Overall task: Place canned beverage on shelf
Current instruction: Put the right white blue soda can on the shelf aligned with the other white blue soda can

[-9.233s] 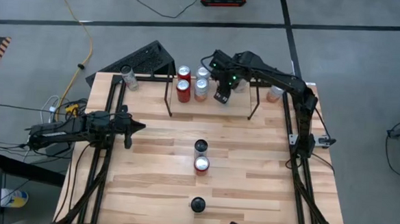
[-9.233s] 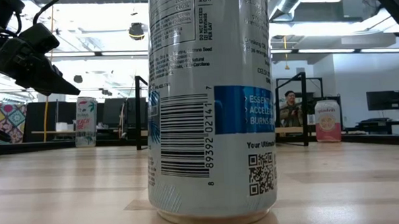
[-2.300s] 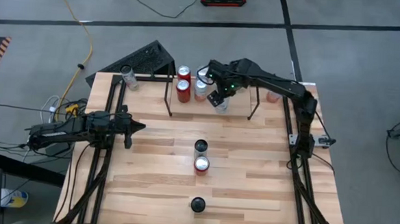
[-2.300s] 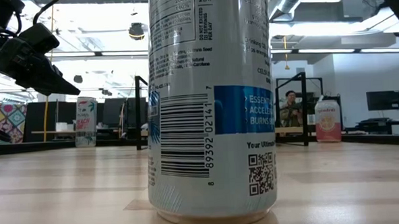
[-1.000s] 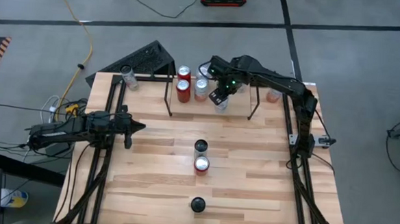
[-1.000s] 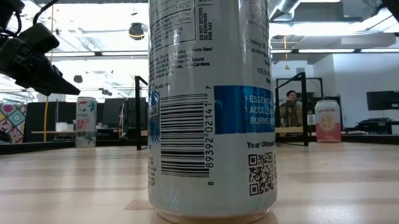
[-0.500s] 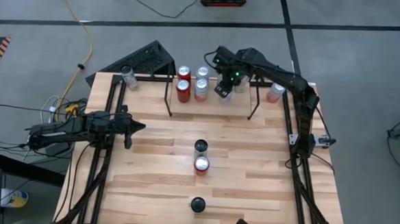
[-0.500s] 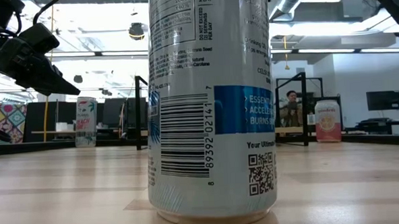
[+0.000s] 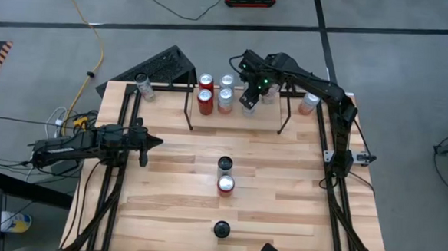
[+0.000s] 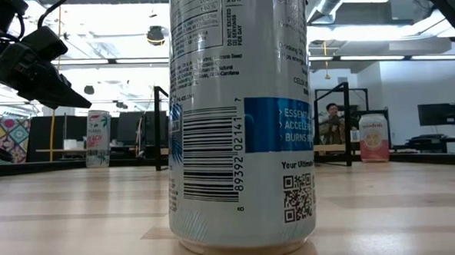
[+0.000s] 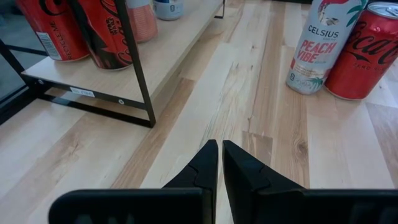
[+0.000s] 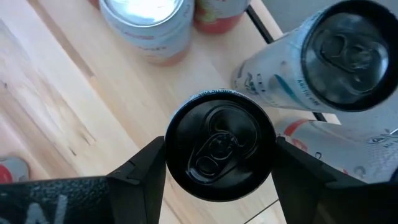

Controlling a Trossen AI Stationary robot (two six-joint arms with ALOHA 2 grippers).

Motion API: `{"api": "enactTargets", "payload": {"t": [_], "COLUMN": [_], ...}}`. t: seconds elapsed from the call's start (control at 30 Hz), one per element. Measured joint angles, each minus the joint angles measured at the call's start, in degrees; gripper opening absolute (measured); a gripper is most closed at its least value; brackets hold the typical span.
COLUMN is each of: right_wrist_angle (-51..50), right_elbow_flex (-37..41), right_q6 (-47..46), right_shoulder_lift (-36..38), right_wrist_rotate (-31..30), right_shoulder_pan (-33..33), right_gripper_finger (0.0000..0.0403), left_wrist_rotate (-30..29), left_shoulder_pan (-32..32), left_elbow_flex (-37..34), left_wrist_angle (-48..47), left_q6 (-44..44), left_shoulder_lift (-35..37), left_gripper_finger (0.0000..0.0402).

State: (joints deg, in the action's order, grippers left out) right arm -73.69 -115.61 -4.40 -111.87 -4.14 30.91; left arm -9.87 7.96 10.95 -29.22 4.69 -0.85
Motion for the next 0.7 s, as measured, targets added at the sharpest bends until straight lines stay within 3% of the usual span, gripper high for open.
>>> {"api": "enactTargets", "payload": {"t": [0.7], "right_wrist_angle": [0.94], "right_elbow_flex": [0.00], "right_q6": [1.55], "right_shoulder_lift": [0.00], "right_wrist_rotate": [1.95], "right_shoulder_pan": [0.77], "right_gripper_finger": [0.0234], "left_wrist_rotate": [0.02], "left_shoulder_pan": [0.01], "left_elbow_flex": [-0.01], "left_wrist_angle": [-0.01], "left_q6": [0.00], "left_shoulder_lift": [0.01], "left_gripper_finger": [0.0011]}}
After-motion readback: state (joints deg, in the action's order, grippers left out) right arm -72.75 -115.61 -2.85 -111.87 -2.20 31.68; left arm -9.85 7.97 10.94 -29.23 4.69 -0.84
